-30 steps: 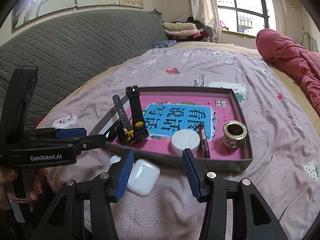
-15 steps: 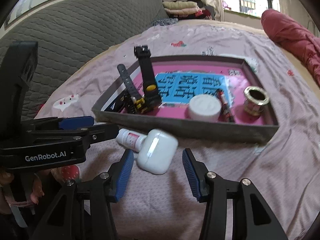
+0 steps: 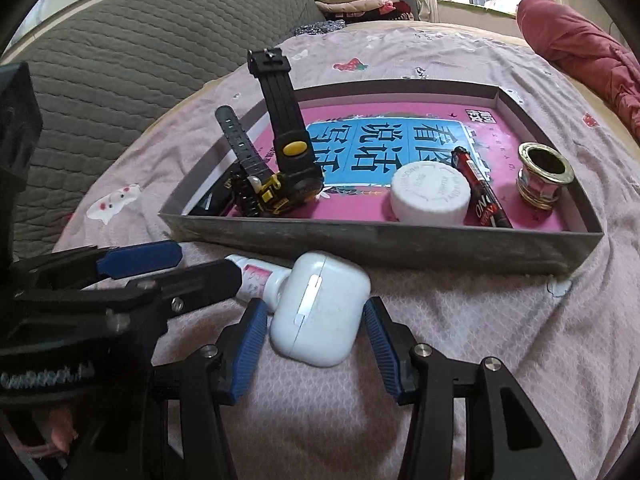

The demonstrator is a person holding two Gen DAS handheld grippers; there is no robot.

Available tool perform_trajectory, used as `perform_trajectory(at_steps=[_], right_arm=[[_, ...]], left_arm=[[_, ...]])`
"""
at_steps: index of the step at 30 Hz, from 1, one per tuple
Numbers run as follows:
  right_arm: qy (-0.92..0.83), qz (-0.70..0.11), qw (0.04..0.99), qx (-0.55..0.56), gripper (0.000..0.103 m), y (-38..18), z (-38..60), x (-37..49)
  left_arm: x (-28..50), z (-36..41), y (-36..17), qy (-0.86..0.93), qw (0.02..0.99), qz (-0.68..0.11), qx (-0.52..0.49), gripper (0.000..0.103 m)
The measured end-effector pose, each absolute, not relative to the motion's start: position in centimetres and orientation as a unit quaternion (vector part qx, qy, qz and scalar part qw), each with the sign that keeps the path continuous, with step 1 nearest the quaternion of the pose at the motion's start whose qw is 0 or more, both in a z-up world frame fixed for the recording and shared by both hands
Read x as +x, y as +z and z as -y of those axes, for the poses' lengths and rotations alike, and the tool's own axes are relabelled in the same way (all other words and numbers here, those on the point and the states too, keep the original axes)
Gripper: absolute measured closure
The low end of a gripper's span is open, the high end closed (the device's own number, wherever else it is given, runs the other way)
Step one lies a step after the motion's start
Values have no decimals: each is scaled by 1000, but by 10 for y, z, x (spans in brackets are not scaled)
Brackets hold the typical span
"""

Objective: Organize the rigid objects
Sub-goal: 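Grasp the white earbud case with the right tool while the left tool grasps the white pill bottle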

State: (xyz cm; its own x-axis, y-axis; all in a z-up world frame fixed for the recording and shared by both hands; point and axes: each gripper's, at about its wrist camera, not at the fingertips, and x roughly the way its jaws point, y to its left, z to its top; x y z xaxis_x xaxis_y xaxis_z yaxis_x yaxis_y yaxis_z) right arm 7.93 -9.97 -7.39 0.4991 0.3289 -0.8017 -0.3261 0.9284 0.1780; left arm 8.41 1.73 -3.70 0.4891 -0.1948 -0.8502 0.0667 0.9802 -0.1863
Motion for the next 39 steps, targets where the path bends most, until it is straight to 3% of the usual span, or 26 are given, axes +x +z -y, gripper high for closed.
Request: perform_trajectory(at_steps=[32,33,36,39], right_arm=[[163,-481,860,-54,55,-80,107,83],[163,-482,859,-51,55,-80,108,83],[159,-484,859,-43,55,-78,113,84],[161,-486,859,-34,56,-77,118,84]], left_arm=[[108,10,-64,-56,843,-533,-45,39],[110,11,-65,-55,842,-535,-45,39],[113,13,-65,-55,840,-538,-43,54],[115,16,-67,-56,840,-539,-35,54]])
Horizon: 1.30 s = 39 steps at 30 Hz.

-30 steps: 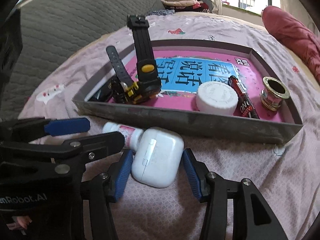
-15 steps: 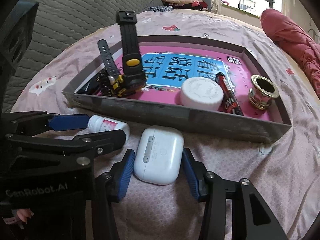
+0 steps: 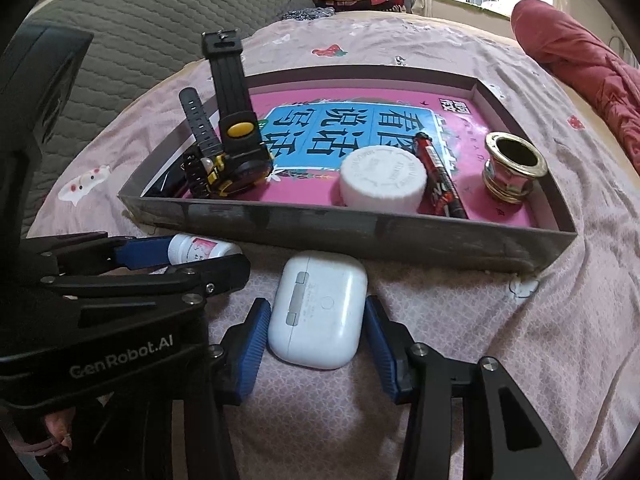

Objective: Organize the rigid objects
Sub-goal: 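Grasp the white earbud case with the right tool while the left tool grasps the white pill bottle, then carry the earbud case over the box with the right tool while the left tool carries the pill bottle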

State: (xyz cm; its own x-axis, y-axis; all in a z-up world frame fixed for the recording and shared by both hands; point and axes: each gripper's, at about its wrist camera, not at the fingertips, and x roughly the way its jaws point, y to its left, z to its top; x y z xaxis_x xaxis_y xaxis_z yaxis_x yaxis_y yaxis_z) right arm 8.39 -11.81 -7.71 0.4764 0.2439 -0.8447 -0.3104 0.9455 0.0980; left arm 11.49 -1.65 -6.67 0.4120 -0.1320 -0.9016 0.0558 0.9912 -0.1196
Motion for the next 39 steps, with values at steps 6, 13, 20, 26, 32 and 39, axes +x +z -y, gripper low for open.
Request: perform_trajectory(at_steps=[6,13,20,26,32,39], right_arm=[[168,-486,858,-6,56,-75,127,86],[176,-483,858,10,56,-71,132,86],[191,-480,854,56,56,-65,145,86],[194,-463,863,61,56,-53,148,83],[198,-434,878,42,63,-37,144,79],[190,-431,882,4,81,-42,137,83]], left_arm=[[112,15,-63,-65,842,-533,-46,54],[106,10,-55,-74,849,-520,-56,54],[102,4,-42,-77,857,-505,-67,54],[100,-2,-32,-73,863,-494,-73,54],[98,-4,-23,-72,867,-487,-72,54],[98,-5,-20,-70,871,-481,-72,54]])
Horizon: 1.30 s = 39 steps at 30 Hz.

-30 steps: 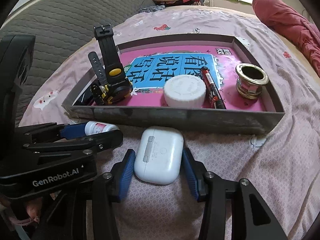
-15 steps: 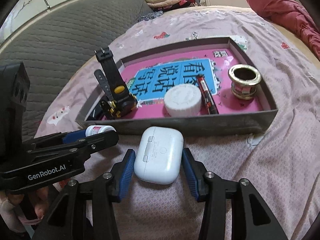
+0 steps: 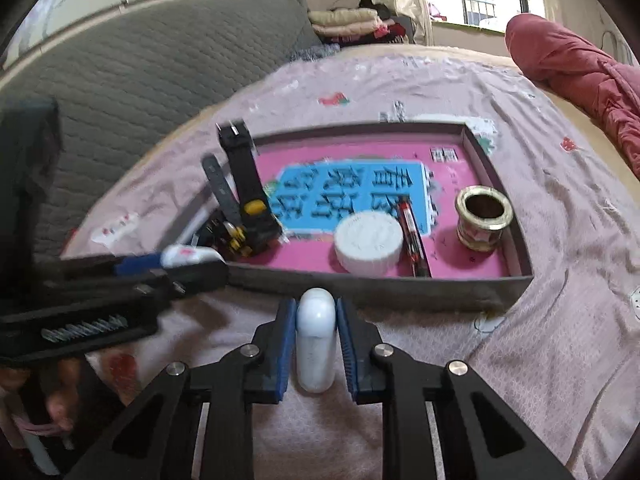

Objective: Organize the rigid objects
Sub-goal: 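Carry the earbud case over the box with the right tool while the left tool carries the pill bottle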

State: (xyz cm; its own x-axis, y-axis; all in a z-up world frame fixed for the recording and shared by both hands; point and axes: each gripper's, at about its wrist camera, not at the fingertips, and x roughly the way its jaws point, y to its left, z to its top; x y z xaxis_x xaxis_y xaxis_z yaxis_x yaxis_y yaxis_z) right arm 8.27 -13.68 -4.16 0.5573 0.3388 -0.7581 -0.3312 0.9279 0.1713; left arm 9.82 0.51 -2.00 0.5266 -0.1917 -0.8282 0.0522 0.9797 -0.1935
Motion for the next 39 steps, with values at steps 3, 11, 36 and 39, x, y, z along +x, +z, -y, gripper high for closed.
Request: perform_trajectory(at_steps=[3,11,36,39], right_arm=[[190,-425,885,3,81,-41,137,85],[197,-428,882,-24,81,-44,130,83],[202,-363,910,23,82,5,147,92],[195,-352,915,28,82,13,154,96]], left_arm=[[98,-6,-21,-70,870,-483,-74,54],[99,-6,-20,-69,871,-480,-77,54],[100,-14,9,-61,889,-447,-80,54],[100,-13,13,-62,892,-441,-75,54]])
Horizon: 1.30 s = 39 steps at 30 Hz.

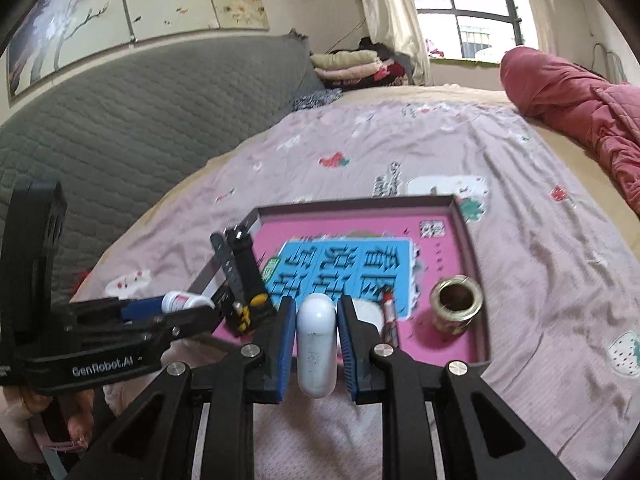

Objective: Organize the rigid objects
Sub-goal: 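Carry the earbud case over the box with the right tool while the left tool carries the pill bottle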

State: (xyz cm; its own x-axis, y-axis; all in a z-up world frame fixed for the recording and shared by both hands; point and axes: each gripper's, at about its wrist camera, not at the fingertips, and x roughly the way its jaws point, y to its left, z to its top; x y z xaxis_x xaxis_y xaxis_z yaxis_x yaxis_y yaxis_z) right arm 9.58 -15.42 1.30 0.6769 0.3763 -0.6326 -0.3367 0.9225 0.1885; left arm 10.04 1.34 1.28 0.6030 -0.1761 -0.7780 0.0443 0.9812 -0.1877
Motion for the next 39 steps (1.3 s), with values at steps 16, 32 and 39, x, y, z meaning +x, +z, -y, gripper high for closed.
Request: perform_trajectory(at_steps=[16,32,39], right_arm=[[156,-313,936,49,82,39,189,106],[146,-316,937,42,82,32,195,115],[143,-326,934,41,82,22,197,119]], left_arm=[[117,-50,47,-28,910,-402,-95,54],[139,-42,21,-22,902,-421,-88,54],[140,-35,1,-22,896,-437,-78,54]])
